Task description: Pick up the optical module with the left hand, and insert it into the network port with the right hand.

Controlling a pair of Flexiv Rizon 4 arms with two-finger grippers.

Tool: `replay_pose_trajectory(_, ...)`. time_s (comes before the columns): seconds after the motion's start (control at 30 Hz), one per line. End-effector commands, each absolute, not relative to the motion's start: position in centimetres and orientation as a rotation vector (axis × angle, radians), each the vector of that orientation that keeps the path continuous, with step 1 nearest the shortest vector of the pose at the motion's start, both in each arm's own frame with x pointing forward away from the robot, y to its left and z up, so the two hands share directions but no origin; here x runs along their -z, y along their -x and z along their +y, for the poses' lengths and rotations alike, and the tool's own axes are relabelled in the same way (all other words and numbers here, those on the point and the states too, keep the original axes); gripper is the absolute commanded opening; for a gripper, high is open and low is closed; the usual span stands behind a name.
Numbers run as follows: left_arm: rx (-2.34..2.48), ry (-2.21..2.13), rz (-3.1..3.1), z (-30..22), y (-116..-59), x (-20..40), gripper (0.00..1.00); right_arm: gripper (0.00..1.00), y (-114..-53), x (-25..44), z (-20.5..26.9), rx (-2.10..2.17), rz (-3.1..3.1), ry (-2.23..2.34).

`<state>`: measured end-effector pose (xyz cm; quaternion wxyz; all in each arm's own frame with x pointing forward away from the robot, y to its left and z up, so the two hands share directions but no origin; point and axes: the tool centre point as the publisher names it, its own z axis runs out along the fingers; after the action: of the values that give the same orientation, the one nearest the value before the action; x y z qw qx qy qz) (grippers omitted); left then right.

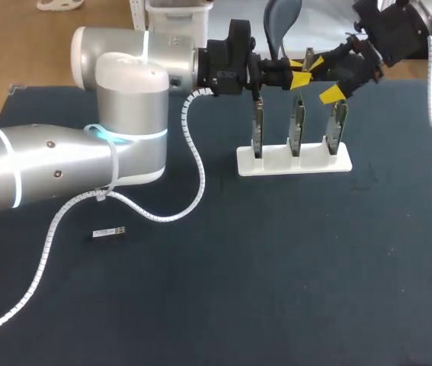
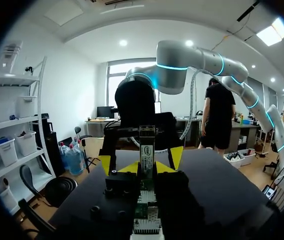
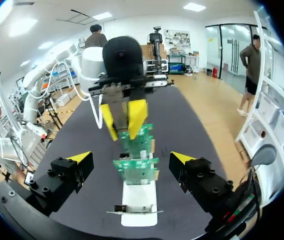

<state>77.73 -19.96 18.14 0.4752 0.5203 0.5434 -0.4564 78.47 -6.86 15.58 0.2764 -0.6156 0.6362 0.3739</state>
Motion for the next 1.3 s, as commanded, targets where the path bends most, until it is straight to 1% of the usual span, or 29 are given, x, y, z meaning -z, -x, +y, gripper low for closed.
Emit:
replay_pose_trajectory(0.03, 1.114, -1.271, 1.331, -20.0, -77.7, -18.1, 0.0, 1.0, -78.4, -17.1, -7.3, -0.986, 1.683, 1.637)
replay_pose_trajectory(0.3, 1.114, -1.271, 1.331, -20.0, -77.7, -18.1, 0.0, 1.0, -78.9, -19.6, -7.5, -1.017, 1.628, 1.577)
replay_pose_trajectory(0.67, 1.114, -1.271, 1.331, -20.0, -77.7, -18.1, 0.0, 1.0, -77.9, -21.8, -6.3, -1.031, 1.562, 1.571)
replay_pose_trajectory(1.3, 1.114, -1.271, 1.331, -20.0, -77.7, -18.1, 0.0, 1.0, -77.4, -21.7, -4.6, -1.061, 1.567, 1.56)
